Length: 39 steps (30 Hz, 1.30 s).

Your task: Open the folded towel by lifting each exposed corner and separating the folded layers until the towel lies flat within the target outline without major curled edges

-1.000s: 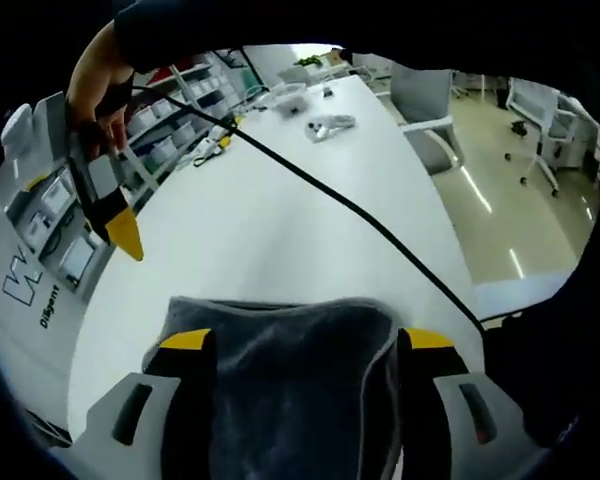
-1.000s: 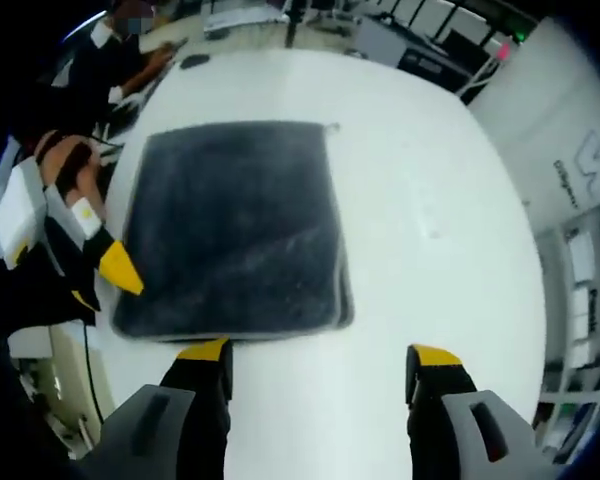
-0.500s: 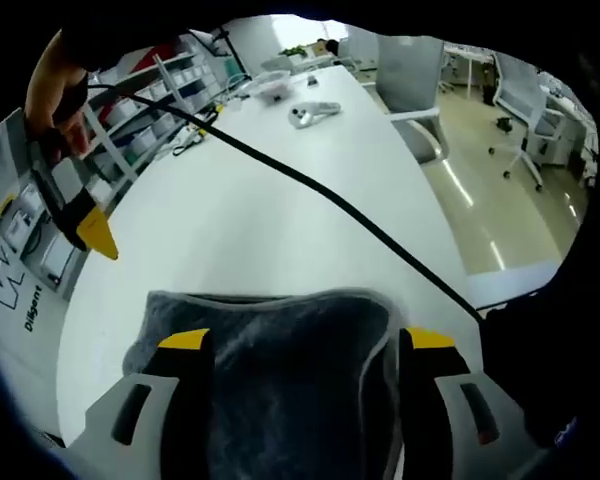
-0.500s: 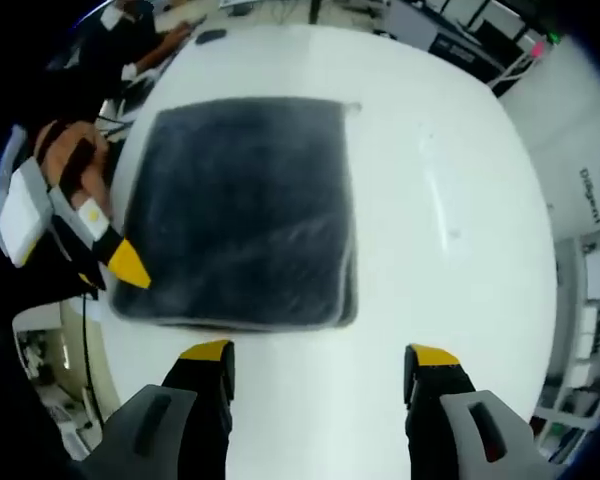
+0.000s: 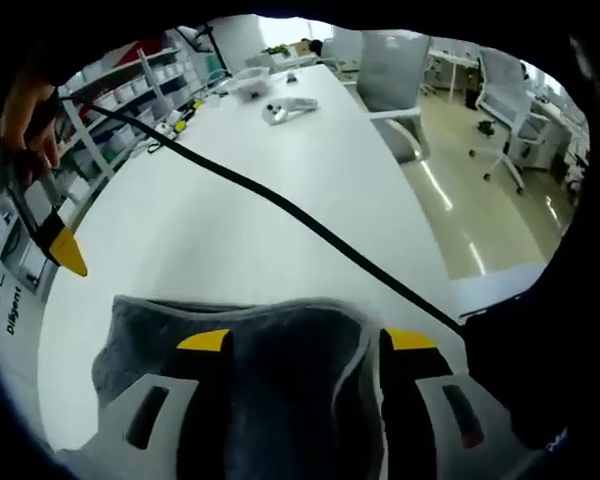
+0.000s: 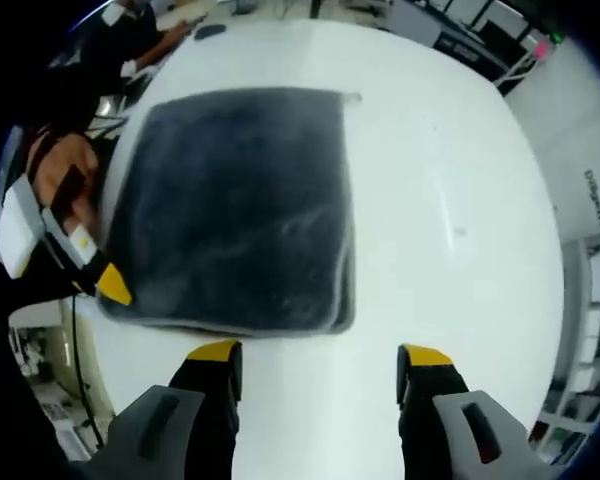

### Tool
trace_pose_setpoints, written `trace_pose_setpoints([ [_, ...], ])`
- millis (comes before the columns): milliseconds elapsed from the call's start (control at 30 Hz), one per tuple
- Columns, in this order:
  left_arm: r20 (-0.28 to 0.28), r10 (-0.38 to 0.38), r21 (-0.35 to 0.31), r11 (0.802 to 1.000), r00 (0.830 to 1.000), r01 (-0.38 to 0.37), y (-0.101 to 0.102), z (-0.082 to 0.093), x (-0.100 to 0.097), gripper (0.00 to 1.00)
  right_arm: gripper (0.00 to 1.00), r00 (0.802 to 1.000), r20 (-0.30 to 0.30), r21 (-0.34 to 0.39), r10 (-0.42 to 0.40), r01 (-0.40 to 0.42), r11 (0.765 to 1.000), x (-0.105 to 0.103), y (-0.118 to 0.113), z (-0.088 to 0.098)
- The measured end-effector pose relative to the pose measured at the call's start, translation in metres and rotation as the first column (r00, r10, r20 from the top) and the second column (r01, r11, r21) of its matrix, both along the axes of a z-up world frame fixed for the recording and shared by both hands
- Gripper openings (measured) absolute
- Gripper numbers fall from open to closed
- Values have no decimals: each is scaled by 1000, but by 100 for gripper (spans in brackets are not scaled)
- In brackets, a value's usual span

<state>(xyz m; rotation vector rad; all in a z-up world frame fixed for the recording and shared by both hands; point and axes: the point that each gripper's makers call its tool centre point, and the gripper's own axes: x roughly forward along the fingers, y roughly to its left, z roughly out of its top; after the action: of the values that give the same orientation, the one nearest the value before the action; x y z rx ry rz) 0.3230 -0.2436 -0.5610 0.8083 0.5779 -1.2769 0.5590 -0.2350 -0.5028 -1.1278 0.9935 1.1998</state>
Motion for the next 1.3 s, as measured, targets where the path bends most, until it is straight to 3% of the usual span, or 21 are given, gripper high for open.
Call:
trace_pose_setpoints([
  [267, -12, 7, -4, 1000, 1000, -7, 0, 3, 2, 50, 59, 1000, -6, -4, -3, 3, 1000, 2, -2, -9],
  [500, -38, -6, -17, 1000, 999, 5, -3, 0, -2, 39, 54, 1000, -12, -13, 5, -5, 1000, -3, 0, -19],
  [800, -13, -11, -43, 999, 1000, 10, -4, 10, 0, 39, 53, 1000, -19, -22, 2, -3, 1000, -8, -5, -27],
  [1033, -12, -9, -28, 1000, 1000, 9, -2, 2, 1, 32, 50, 1000, -24, -15, 1, -1, 1000, 4, -7, -26],
  [1133, -18, -65, -24, 998, 998, 65, -4, -1, -10, 25, 50, 999, -32, -19, 5, -6, 1000, 4, -7, -30],
  [1300, -29, -67, -9, 998, 997, 67, -2, -5, -11, 23, 44, 999, -49, -1, 12, -13, 1000, 16, -5, -35],
])
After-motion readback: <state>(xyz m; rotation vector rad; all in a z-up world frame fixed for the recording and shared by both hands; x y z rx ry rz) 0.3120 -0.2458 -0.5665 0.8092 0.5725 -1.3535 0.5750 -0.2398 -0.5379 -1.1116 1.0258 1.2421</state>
